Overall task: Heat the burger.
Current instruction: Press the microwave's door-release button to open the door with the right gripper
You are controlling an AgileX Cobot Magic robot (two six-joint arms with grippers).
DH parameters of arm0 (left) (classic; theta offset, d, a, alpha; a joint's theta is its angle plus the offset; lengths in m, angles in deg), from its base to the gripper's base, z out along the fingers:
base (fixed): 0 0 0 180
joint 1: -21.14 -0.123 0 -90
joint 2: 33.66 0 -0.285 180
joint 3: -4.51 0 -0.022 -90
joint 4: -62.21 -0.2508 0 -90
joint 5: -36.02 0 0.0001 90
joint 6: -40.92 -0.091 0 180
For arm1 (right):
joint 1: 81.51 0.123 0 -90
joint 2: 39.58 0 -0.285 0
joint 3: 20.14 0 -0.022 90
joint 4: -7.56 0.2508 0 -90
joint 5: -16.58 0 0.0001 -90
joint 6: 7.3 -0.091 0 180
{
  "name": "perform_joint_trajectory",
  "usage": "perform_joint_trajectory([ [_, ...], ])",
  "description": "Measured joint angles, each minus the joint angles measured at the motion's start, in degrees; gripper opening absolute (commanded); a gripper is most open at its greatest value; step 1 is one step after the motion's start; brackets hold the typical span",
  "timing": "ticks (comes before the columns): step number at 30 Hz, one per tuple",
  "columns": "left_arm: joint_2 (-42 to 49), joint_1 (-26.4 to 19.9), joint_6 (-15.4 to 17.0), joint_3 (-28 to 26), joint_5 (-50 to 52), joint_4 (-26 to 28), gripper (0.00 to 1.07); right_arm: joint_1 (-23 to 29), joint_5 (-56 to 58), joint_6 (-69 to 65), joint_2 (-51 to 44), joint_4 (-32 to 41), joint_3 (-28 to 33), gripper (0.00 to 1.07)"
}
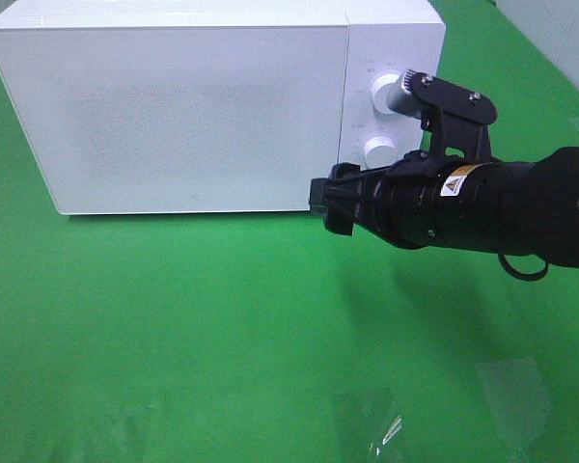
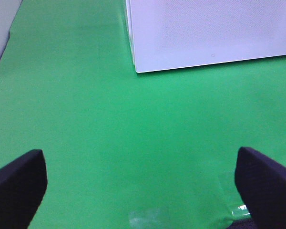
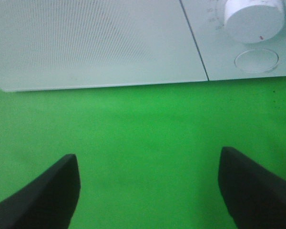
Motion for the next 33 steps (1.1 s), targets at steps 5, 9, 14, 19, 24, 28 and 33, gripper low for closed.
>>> perform_joint_trajectory([
  [5,0.00,0.00,0.00,0.00,0.00,0.00,1.00,-0.06,8.02,7.16,-3.27,-1.03,0.00,0.76],
  [9,0.00,0.00,0.00,0.00,0.00,0.00,1.00,-1.32,13.92,7.91,-5.84,-4.53,0.00,0.76],
  [14,0.00,0.00,0.00,0.00,0.00,0.00,1.00,-3.67,22.12,7.96,-10.89,-9.68,0.00,0.76],
  [19,0.00,0.00,0.00,0.00,0.00,0.00,1.00,-4.07,30.60,8.02,-18.05,-12.26,0.00,0.76],
  [24,0.00,0.00,0.00,0.00,0.00,0.00,1.00,-4.07,40.68,8.02,-26.01,-13.41,0.06,0.76],
  [28,0.00,0.00,0.00,0.00,0.00,0.00,1.00,-4.07,45.66,8.02,-29.79,-13.87,0.06,0.76],
  [33,0.00,0.00,0.00,0.00,0.00,0.00,1.00,-4.07,56.67,7.96,-35.70,-14.21,0.06,0.76],
])
